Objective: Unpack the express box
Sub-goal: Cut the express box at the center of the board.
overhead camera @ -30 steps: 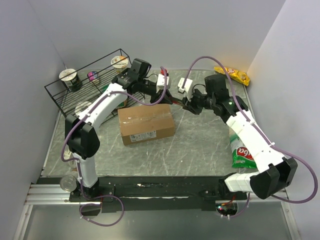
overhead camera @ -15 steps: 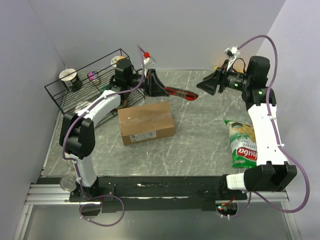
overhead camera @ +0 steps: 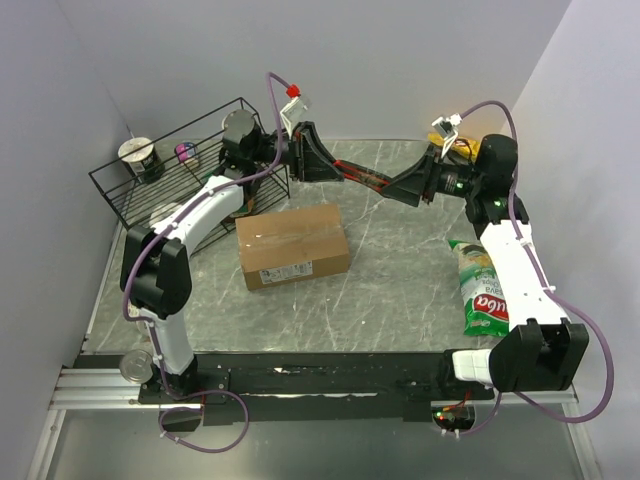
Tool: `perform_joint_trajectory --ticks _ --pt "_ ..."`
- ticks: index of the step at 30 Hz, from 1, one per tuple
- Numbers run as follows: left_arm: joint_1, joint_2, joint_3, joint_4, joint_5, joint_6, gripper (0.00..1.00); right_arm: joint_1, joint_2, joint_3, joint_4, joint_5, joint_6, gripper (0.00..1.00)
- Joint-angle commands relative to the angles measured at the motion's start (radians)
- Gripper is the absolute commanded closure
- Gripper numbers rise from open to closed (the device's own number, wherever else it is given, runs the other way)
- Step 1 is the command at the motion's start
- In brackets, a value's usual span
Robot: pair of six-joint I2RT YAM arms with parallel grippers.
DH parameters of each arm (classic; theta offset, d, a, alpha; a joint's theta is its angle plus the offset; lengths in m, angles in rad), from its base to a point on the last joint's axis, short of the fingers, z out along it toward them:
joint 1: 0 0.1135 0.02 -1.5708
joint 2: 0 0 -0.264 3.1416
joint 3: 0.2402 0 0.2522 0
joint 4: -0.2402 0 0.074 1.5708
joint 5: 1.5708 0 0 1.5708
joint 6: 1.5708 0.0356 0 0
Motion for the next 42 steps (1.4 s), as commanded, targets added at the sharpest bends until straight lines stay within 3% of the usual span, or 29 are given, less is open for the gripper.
perform_joint_trajectory --ticks 1,2,5,7,9,11,12,13,15,16,20,21,23,27,31,37,42 --pt "-0.004 0.004 0.042 0.064 0.011 -0.035 0.99 0.020 -0.038 -0.010 0.125 -0.020 0.077 0.45" --pt "-0.005 0.005 0.040 0.063 0.011 -0.033 0.99 0.020 -0.029 -0.010 0.131 -0.027 0.081 0.51" --pt "-0.008 0.007 0.039 0.047 0.013 -0.020 0.99 0.023 -0.014 0.001 0.171 -0.032 0.104 0.88" --pt "-0.008 0.008 0.037 0.024 0.010 0.008 0.99 0.024 -0.006 0.019 0.144 -0.021 0.068 1.00" --pt "-0.005 0.001 0.033 -0.049 0.005 0.083 0.75 0.023 0.005 0.098 0.010 0.009 -0.048 1.00" --pt "0.010 -0.031 0.032 -0.252 -0.033 0.277 0.44 0.027 0.029 0.231 -0.284 0.069 -0.350 1.00" --pt "0.031 -0.048 0.034 -0.372 -0.083 0.365 0.36 0.030 0.043 0.278 -0.383 0.095 -0.461 1.00" --pt "0.038 -0.068 0.036 -0.537 -0.129 0.537 0.31 0.030 0.060 0.321 -0.579 0.118 -0.648 1.00" --pt "0.044 -0.123 0.017 -0.638 -0.200 0.690 0.25 0.037 0.103 0.404 -0.739 0.199 -0.815 1.00" --pt "0.042 -0.140 0.007 -0.698 -0.235 0.838 0.24 0.049 0.114 0.425 -0.869 0.238 -0.951 1.00" --pt "0.001 -0.223 -0.084 -0.785 -0.323 1.006 0.18 0.104 0.126 0.450 -0.981 0.368 -1.127 1.00" --pt "-0.013 -0.231 -0.092 -0.810 -0.364 1.042 0.04 0.136 0.115 0.436 -0.972 0.406 -1.132 1.00" --pt "-0.050 -0.249 -0.112 -0.821 -0.386 1.122 0.04 0.178 0.097 0.409 -0.958 0.456 -1.153 1.00" --pt "-0.085 -0.246 -0.118 -0.827 -0.369 1.145 0.04 0.262 0.095 0.409 -0.954 0.511 -1.157 1.00" --pt "-0.088 -0.208 -0.042 -0.913 -0.311 1.223 0.01 0.300 0.104 0.422 -0.935 0.548 -1.111 1.00" --pt "-0.097 -0.090 0.137 -1.207 -0.318 1.392 0.12 0.305 0.107 0.448 -0.923 0.552 -1.101 1.00" --pt "-0.097 -0.068 0.148 -1.215 -0.292 1.401 0.22 0.320 0.107 0.447 -0.904 0.556 -1.074 1.00"
